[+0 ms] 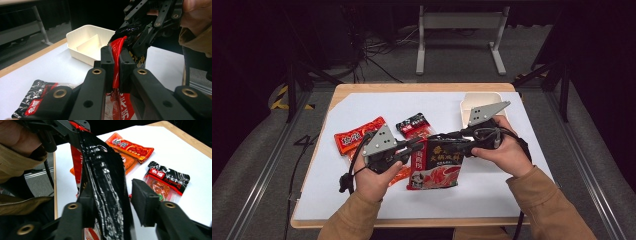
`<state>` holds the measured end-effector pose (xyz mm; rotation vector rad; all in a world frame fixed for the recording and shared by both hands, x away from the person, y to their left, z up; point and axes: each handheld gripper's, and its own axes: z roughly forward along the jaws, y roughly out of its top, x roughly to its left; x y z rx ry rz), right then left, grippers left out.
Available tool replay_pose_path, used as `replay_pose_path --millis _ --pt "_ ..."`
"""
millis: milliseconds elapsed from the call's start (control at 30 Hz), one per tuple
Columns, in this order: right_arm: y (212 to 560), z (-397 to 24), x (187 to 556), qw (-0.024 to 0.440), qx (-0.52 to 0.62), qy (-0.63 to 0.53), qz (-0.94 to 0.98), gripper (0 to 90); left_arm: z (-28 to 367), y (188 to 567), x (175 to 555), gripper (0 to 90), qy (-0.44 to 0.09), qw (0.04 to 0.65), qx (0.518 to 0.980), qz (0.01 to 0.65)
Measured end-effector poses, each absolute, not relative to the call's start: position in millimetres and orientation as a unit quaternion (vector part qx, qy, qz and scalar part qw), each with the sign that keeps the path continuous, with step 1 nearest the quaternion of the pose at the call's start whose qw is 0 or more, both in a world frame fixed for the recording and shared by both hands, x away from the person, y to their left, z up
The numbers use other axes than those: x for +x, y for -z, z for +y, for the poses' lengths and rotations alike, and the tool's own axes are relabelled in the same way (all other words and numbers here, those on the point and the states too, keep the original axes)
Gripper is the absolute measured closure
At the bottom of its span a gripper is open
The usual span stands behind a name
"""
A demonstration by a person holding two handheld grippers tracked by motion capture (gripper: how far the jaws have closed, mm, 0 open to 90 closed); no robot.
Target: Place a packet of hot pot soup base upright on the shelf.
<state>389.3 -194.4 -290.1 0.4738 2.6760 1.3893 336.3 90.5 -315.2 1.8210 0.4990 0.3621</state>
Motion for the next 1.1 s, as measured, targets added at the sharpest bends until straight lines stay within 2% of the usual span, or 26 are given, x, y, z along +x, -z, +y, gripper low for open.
replay_pose_path --millis 167,400,500,600,633,667,700,767,933,1100 --pt "286 -192 387 0.055 0.138 -0.437 0.887 69.4 90 315 336 85.6 -0.155 0.572 0.777 0.212" --pt "280 -189 385 0.065 0.122 -0.427 0.894 74.5 94 315 338 84.9 -0.148 0.581 0.771 0.214" --pt "277 -188 385 0.065 0.120 -0.428 0.894 75.8 96 315 340 81.7 -0.136 0.585 0.769 0.219" --pt "275 -187 387 0.064 0.118 -0.423 0.896 76.6 99 316 342 73.6 -0.124 0.582 0.770 0.231" --pt "274 -187 387 0.064 0.119 -0.422 0.897 76.8 99 316 343 68.1 -0.121 0.585 0.767 0.234" --pt "272 -187 389 0.063 0.118 -0.421 0.897 77.0 101 316 344 57.0 -0.119 0.588 0.765 0.235" --pt "272 -187 389 0.063 0.118 -0.421 0.897 77.0 102 315 345 57.0 -0.119 0.588 0.765 0.234" --pt "269 -188 390 0.063 0.118 -0.417 0.899 77.2 104 314 345 47.6 -0.116 0.588 0.764 0.240" --pt "258 -190 394 0.066 0.120 -0.419 0.898 77.3 110 314 348 34.4 -0.111 0.582 0.767 0.246" --pt "248 -194 397 0.077 0.122 -0.419 0.897 77.2 117 314 349 28.9 -0.115 0.573 0.771 0.252"
